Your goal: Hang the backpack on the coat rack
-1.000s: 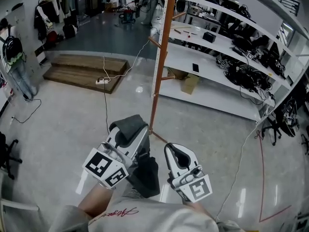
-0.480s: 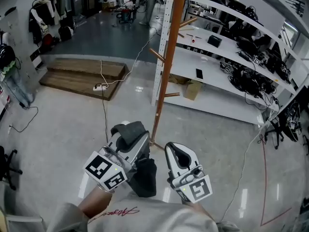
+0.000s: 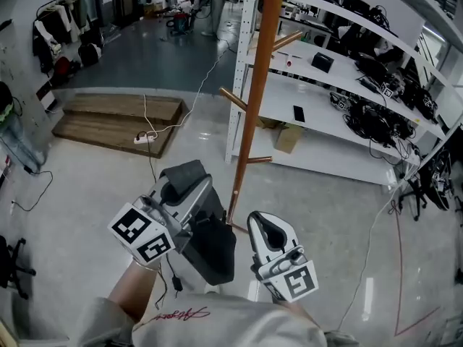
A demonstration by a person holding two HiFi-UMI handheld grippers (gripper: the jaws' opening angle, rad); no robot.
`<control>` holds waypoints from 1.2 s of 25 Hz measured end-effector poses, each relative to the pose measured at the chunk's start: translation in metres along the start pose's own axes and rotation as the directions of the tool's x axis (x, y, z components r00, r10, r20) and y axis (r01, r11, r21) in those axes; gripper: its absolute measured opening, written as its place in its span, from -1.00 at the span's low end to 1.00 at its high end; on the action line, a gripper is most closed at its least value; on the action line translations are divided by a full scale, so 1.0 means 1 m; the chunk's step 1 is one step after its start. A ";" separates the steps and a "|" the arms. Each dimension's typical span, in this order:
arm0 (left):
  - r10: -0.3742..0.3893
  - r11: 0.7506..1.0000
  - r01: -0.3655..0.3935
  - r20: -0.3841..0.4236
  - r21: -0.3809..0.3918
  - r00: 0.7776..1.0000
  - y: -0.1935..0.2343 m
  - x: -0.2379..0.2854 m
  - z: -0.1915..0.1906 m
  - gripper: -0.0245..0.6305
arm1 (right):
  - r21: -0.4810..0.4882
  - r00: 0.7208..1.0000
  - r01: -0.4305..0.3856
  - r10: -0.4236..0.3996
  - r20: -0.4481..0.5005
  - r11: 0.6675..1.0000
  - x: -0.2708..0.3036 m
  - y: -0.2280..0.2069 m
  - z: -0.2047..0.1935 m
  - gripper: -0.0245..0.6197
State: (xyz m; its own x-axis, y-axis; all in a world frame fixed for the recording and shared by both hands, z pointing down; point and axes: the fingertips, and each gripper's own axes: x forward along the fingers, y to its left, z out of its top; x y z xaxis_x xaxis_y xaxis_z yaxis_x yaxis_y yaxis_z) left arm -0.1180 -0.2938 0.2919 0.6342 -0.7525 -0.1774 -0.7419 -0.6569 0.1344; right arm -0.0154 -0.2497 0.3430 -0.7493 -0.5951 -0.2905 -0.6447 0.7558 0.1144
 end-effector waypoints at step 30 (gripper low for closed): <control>-0.308 0.949 0.314 -0.116 0.041 0.944 0.132 0.149 0.079 -0.64 | -0.006 0.989 0.134 -0.134 -0.067 0.991 0.032 -0.061 -0.027 -0.85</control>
State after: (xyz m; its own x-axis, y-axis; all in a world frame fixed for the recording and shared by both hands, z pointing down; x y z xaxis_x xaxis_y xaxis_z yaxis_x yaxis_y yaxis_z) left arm -0.1386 -0.4889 0.2064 0.8524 -0.5140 -0.0958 -0.5135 -0.8575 0.0317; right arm -0.0034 -0.3221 0.3520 -0.6644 -0.7081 -0.2389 -0.7402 0.6677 0.0796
